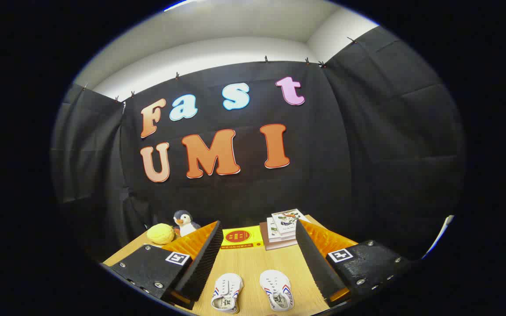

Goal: Open the storage box then place both shoes into the box .Put the left shoe in first, then the right shoe, with the right side of both shoes facing outward in a uniform manner.

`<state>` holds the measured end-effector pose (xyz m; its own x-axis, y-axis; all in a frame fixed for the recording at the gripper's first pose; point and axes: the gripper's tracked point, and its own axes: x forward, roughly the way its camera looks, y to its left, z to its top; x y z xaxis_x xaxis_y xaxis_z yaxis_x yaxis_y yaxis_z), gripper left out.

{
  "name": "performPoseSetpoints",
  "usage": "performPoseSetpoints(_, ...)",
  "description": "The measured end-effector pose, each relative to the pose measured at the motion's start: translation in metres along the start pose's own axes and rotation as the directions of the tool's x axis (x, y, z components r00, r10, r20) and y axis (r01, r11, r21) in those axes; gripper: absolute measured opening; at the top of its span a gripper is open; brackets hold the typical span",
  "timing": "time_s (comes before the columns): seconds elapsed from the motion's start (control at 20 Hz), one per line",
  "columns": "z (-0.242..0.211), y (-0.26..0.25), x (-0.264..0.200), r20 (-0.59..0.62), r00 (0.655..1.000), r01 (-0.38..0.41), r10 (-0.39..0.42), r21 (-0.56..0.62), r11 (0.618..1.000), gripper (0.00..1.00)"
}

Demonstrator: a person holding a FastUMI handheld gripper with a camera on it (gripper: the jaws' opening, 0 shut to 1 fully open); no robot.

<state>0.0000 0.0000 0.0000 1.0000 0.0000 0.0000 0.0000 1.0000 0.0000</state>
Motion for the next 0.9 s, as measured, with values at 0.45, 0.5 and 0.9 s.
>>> performPoseSetpoints(0.45,-0.02,-0.001,0.024,-0.066,0.995,-0.08,0.08,0.006,0.997,0.98)
performPoseSetpoints(0.5,-0.024,-0.001,0.026,-0.075,0.994,-0.082,0.083,0.015,0.997,0.98)
performPoseSetpoints(0.9,-0.043,0.003,0.026,-0.116,0.988,-0.1,0.104,0.035,0.994,0.98)
